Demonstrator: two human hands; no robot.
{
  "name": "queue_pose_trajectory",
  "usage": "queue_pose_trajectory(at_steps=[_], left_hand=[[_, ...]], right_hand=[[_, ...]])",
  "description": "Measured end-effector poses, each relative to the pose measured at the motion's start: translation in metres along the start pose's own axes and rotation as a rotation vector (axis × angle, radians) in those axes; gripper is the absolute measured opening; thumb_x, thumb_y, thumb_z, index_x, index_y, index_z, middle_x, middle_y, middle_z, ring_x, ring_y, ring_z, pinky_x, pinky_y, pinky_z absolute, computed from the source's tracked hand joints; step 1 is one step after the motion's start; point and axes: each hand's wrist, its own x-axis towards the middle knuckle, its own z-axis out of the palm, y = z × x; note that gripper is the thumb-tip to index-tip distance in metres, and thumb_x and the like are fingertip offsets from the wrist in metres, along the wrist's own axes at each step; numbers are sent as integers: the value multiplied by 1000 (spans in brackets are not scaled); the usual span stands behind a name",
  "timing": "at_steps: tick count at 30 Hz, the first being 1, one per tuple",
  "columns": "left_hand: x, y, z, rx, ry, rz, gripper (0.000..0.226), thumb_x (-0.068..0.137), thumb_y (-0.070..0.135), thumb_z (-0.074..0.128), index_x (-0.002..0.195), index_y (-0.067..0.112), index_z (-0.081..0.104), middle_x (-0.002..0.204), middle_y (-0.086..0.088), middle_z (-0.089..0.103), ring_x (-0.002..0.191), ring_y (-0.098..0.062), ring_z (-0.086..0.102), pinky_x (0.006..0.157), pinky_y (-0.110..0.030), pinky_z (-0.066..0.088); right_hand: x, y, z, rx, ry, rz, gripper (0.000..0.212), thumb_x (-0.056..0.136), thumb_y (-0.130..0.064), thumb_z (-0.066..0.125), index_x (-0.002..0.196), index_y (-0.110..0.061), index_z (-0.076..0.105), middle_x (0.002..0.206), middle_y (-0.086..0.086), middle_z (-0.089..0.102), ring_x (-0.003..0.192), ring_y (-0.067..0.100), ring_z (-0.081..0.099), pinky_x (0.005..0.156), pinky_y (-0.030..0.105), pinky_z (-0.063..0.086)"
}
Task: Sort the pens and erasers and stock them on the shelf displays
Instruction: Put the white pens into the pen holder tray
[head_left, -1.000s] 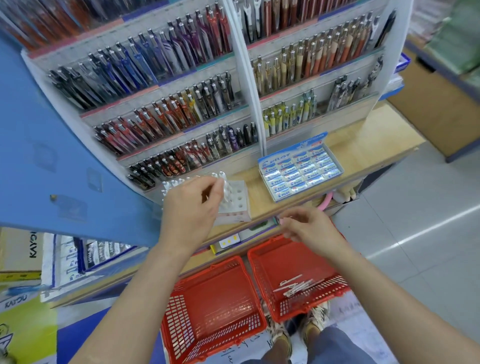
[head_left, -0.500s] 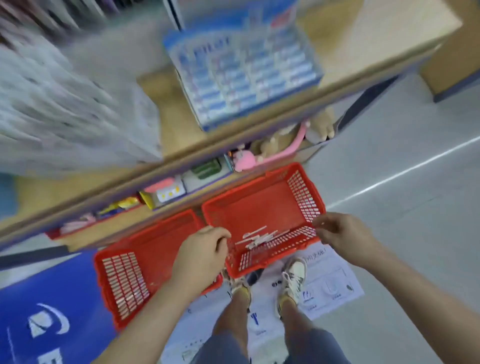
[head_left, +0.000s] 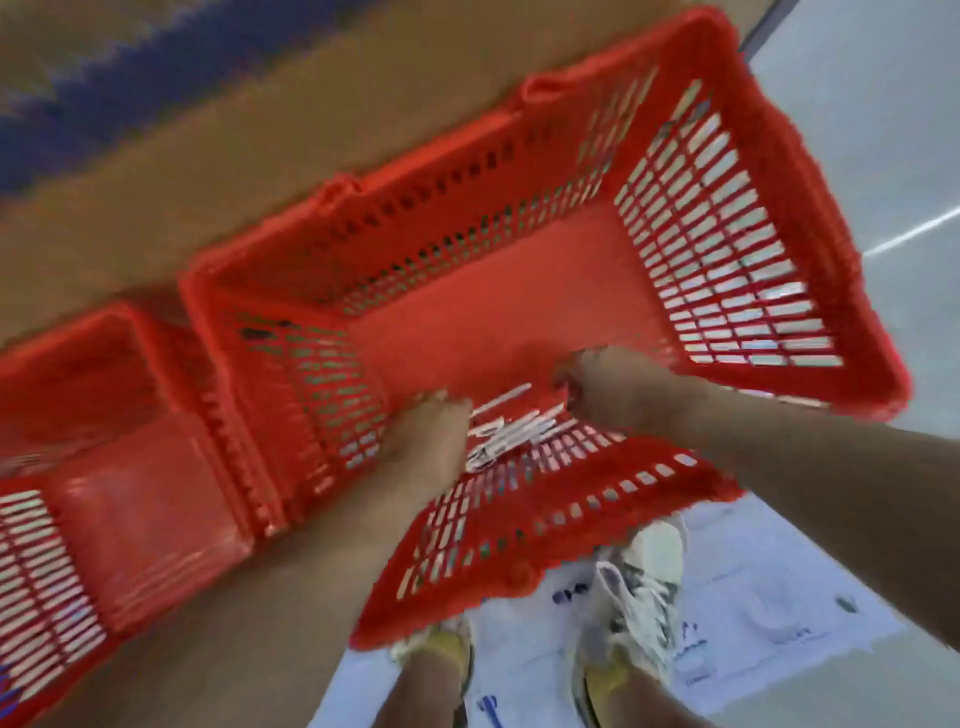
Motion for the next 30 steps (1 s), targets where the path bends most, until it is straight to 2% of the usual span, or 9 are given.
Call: queue_pose_trajectory(at_steps=[3,6,11,15,19,23,25,28,30], left_hand=[[35,-2,39,55,-16,-19,42,85,10,51,126,18,46,124,-8,50,117,-31,49,94,-41,45],[47,-3,57,72,61,16,43,84,10,51,125,17,41,120,-10,50,112,-32,51,84,-43,49],[66,-9,46,45,48,5,33,85,14,56,117,15,49,115,-11,61,104,-33,61,80,-40,50],[76,-26,29,52,-17,-144,31,88,15,52,118,12,60,116,-12,65,107,-32,62,85,-37,50],[72,-33,22,-60,-78,-154,26,88,22,54,112,13,62,115,-12,65,107,-32,61,82,-34,48],[65,-35,19,-224,-69,-152,24,91,25,49,106,11,62,110,-15,66,102,-34,62,77,-34,46],[55,-33,16,-258,-14,-141,24,93,24,47,107,9,60,113,-17,64,105,-36,60,81,-37,46],[39,-26,17,-192,-8,-51,22,95,18,44,111,7,53,118,-19,61,110,-37,56,87,-40,43],[37,-19,23,-75,-49,31,21,93,14,45,113,8,50,119,-17,60,111,-35,56,88,-40,43]], right_hand=[[37,7,41,-163,-98,-79,42,88,-20,54,130,-21,54,129,6,59,117,24,56,93,28,39],[62,10,57,-298,-187,-155,41,88,-21,58,129,-16,54,130,8,57,119,26,54,96,32,41],[76,4,64,-397,-276,-197,30,89,-30,59,116,-16,63,122,6,63,109,25,61,89,35,52],[66,-5,65,-487,-291,-328,31,91,-30,57,117,-15,61,117,5,66,105,22,63,82,31,49],[61,-12,70,-427,-291,-352,27,95,-27,48,120,-19,55,117,4,64,105,23,62,76,30,44],[50,-11,65,-428,-335,-289,30,99,-22,42,127,-20,52,116,4,64,101,22,62,67,27,38],[42,-10,54,-373,-314,-220,28,98,-20,43,124,-17,54,111,6,65,94,23,62,69,28,44],[32,0,29,-247,-206,-74,31,98,-26,42,122,-14,57,111,9,64,104,26,62,80,30,47],[29,16,14,-167,-180,33,33,96,-35,45,118,-14,58,94,3,63,91,22,61,68,25,42]])
